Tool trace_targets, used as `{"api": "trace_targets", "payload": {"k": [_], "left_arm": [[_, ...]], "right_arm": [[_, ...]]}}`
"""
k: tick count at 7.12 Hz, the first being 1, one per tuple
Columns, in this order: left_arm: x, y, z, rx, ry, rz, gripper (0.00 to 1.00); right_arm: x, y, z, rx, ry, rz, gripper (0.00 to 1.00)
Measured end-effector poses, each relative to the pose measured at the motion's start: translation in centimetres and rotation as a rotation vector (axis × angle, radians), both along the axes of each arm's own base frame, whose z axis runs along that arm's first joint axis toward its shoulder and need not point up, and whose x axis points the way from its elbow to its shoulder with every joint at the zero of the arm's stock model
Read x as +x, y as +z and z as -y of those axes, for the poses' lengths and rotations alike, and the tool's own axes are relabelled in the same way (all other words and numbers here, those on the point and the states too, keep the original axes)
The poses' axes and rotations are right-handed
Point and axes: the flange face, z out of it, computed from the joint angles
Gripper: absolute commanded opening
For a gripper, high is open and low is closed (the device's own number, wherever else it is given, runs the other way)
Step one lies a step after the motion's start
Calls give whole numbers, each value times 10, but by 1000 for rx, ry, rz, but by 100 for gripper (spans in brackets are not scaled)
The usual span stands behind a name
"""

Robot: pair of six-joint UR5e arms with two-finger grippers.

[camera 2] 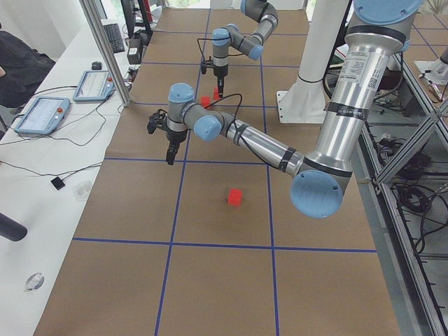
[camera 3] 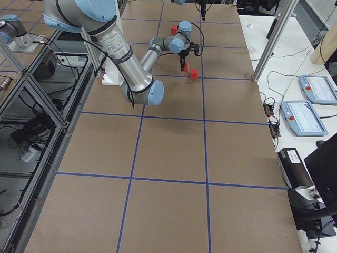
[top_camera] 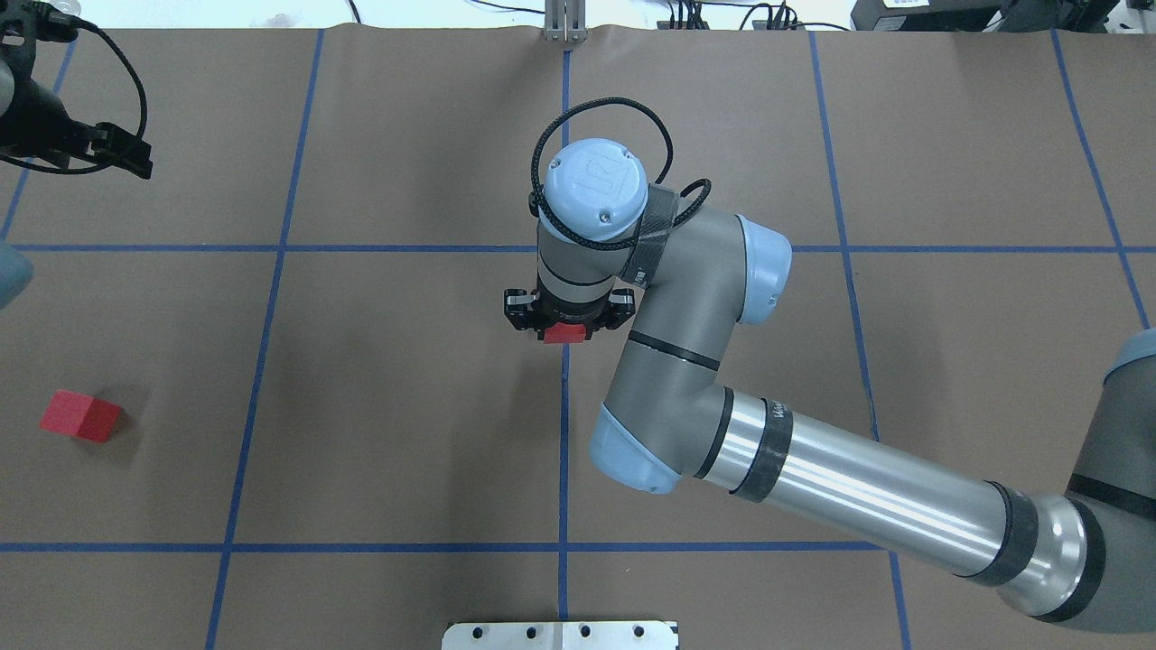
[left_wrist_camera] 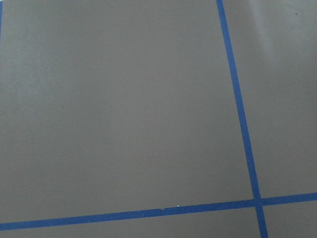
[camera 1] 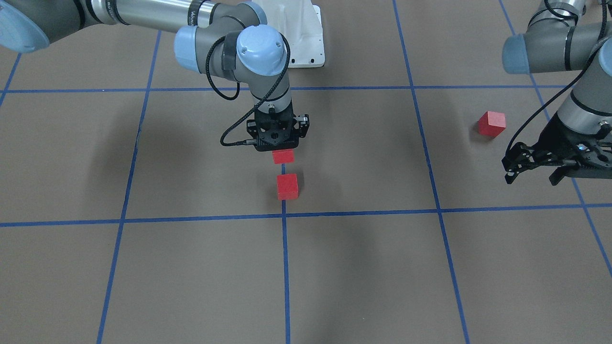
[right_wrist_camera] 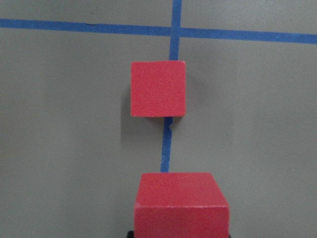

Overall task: Form red blocks into L shape at center
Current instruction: 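Carry the held red cube toward the center cube with the right gripper, then lower the red cube beside the center cube, farther from the robot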

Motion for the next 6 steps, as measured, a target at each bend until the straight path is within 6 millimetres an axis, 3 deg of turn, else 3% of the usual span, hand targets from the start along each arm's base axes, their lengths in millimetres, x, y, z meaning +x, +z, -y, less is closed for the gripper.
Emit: {"api": "trace_targets", "payload": {"k": [6], "left_arm": [[1,1,1,-4,-3,-1,100]], "right_arm": [[-22,15,7,22,30,-35,0]]}}
